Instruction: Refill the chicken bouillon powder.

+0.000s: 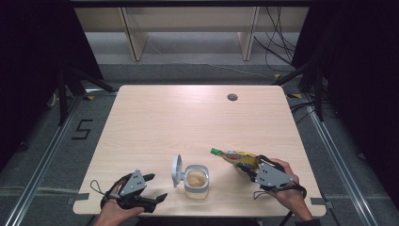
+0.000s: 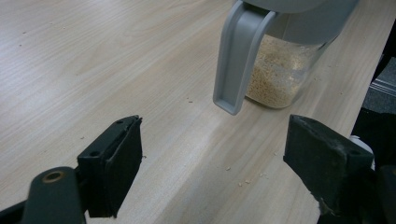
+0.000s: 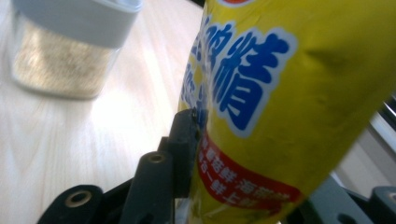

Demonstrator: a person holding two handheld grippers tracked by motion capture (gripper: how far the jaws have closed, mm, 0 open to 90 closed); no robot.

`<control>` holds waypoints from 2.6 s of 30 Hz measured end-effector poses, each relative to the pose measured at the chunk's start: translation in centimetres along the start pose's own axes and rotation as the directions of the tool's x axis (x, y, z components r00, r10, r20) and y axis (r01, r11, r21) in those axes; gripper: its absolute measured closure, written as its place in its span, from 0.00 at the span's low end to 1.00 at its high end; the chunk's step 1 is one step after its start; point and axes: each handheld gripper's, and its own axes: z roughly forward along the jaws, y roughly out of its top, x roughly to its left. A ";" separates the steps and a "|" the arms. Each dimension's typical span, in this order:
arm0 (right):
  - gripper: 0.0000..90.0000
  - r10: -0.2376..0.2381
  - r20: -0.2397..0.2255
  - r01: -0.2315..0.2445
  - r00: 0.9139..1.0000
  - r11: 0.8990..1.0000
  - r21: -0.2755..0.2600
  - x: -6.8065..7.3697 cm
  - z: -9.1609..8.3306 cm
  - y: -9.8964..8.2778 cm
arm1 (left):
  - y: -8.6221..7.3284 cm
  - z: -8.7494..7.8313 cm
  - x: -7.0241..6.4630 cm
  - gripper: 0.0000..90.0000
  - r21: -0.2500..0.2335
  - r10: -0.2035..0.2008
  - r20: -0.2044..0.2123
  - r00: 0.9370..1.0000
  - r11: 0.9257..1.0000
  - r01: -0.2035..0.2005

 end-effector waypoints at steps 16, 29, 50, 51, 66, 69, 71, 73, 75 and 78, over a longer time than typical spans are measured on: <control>0.78 0.289 0.098 -0.285 0.952 0.957 -0.058 -0.7 -0.8 -1.8 | 0.0 -0.2 0.1 0.21 0.008 0.006 0.001 1.000 1.000 -0.006; 0.74 0.401 0.160 -0.401 0.902 0.915 -0.032 -0.1 -2.3 -2.6 | -0.1 0.0 -0.1 0.21 0.003 -0.011 -0.007 1.000 1.000 0.011; 0.39 0.511 0.246 -0.528 0.824 0.849 0.004 1.0 -4.0 -2.3 | -0.1 0.0 -0.1 0.21 0.003 -0.011 -0.008 1.000 1.000 0.011; 0.38 0.521 0.239 -0.543 0.819 0.839 0.030 1.1 -4.2 -2.2 | -0.1 0.0 -0.1 0.21 0.003 -0.010 -0.008 1.000 1.000 0.010; 0.25 0.609 0.258 -0.649 0.750 0.753 0.111 3.1 -5.5 -1.6 | 0.4 -0.3 -0.5 0.21 -0.009 -0.004 0.011 1.000 1.000 0.004; 0.25 0.600 0.243 -0.640 0.762 0.755 0.144 3.5 -5.6 -1.8 | 0.5 -0.3 -0.5 0.21 -0.016 -0.004 0.018 1.000 1.000 0.004; 0.25 0.605 0.251 -0.650 0.755 0.741 0.170 3.9 -5.6 -1.8 | 0.5 -0.2 -0.5 0.21 -0.023 -0.026 0.026 0.999 0.999 0.026; 0.25 0.570 0.248 -0.615 0.783 0.769 0.174 3.9 -5.6 -2.1 | 0.6 -0.3 -0.3 0.21 -0.031 -0.033 0.028 0.999 0.999 0.034; 0.25 0.554 0.251 -0.601 0.794 0.776 0.189 4.0 -5.7 -2.2 | 0.9 -0.5 0.0 0.21 -0.029 -0.024 0.023 0.999 0.999 0.025; 0.25 0.559 0.255 -0.610 0.789 0.763 0.214 4.4 -5.8 -2.2 | 1.1 -0.8 0.0 0.21 -0.019 -0.041 0.001 0.999 0.999 0.041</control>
